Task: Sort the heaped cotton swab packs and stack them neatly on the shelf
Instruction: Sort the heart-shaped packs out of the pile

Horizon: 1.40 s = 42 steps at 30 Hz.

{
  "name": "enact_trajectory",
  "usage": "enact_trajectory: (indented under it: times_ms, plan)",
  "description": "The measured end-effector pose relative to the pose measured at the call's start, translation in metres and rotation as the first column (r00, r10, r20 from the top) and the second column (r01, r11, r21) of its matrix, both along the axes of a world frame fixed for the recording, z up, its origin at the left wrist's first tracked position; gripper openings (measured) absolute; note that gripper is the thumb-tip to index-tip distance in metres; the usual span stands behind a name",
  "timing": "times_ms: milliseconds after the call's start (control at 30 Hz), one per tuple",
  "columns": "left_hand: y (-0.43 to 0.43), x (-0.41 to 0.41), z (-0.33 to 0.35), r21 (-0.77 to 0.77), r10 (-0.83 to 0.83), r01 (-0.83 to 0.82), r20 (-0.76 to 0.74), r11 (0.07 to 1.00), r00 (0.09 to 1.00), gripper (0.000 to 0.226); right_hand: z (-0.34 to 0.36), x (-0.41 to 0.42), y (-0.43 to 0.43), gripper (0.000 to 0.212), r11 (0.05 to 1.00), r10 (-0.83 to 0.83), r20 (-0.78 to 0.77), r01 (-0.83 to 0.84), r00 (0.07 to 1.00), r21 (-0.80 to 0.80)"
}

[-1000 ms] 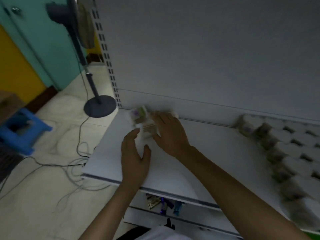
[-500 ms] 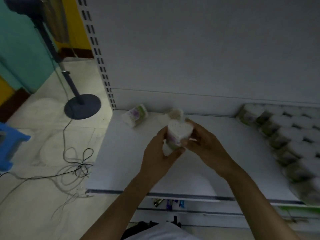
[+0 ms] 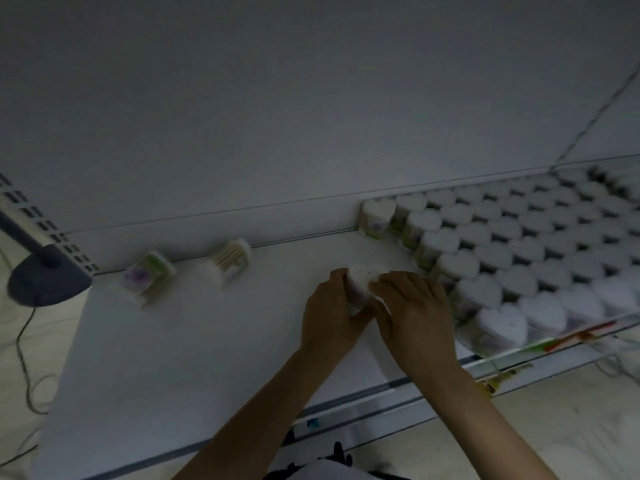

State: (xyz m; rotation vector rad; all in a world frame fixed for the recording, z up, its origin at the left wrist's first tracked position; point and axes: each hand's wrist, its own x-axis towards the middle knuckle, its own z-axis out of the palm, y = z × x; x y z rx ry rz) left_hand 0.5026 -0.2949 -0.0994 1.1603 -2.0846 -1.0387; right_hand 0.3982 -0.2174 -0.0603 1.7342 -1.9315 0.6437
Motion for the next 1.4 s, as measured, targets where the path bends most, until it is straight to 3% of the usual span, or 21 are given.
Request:
enact_trajectory:
  times_ms: [100, 267, 367, 433, 567, 633, 900, 1133, 1400]
  plan:
    - [-0.004, -0.018, 0.0, -0.089, 0.016, -0.012, 0.036, 0.996, 0.999, 0.058, -0.001, -0.015, -0.005, 0.024, 0.998, -0.039, 0.011, 0.039, 0.999, 0.046]
    - [-0.014, -0.043, -0.007, -0.235, 0.065, -0.068, -0.021, 0.97, 0.998, 0.028, -0.001, -0.021, -0.01, 0.027, 0.997, -0.061, 0.004, 0.061, 0.998, 0.052]
    - [-0.012, -0.06, -0.004, -0.322, 0.046, -0.062, -0.056, 0.945, 0.997, 0.021, -0.003, -0.026, -0.011, 0.022, 0.996, -0.05, 0.001, 0.049, 0.999, 0.068]
    - [-0.014, -0.068, -0.01, -0.357, 0.025, -0.036, -0.036, 0.933, 0.999, 0.024, -0.004, -0.031, -0.014, 0.022, 0.993, -0.08, 0.013, 0.078, 0.997, 0.087]
    - [-0.015, -0.073, -0.02, -0.116, 0.0, -0.019, -0.159, 0.993, 0.987, 0.062, -0.001, -0.044, -0.022, 0.034, 0.988, -0.049, 0.092, 0.034, 0.995, 0.151]
    - [-0.012, -0.073, -0.019, -0.105, -0.016, -0.005, -0.195, 0.994, 0.981, 0.074, 0.001, -0.049, -0.026, 0.041, 0.988, -0.037, 0.119, 0.018, 0.992, 0.152]
    - [-0.011, -0.066, -0.021, -0.193, -0.05, 0.04, -0.045, 0.98, 0.998, 0.079, -0.002, -0.053, -0.034, 0.041, 0.996, -0.03, 0.077, 0.023, 0.997, 0.084]
    - [-0.016, -0.068, -0.029, -0.277, -0.136, 0.164, 0.116, 0.947, 0.984, 0.07, -0.008, -0.065, -0.049, 0.044, 0.989, -0.044, 0.07, 0.033, 0.997, 0.142]
    - [-0.018, -0.07, -0.028, -0.278, -0.108, 0.134, 0.108, 0.951, 0.988, 0.07, -0.007, -0.069, -0.057, 0.034, 0.97, -0.026, 0.143, -0.01, 0.989, 0.244]
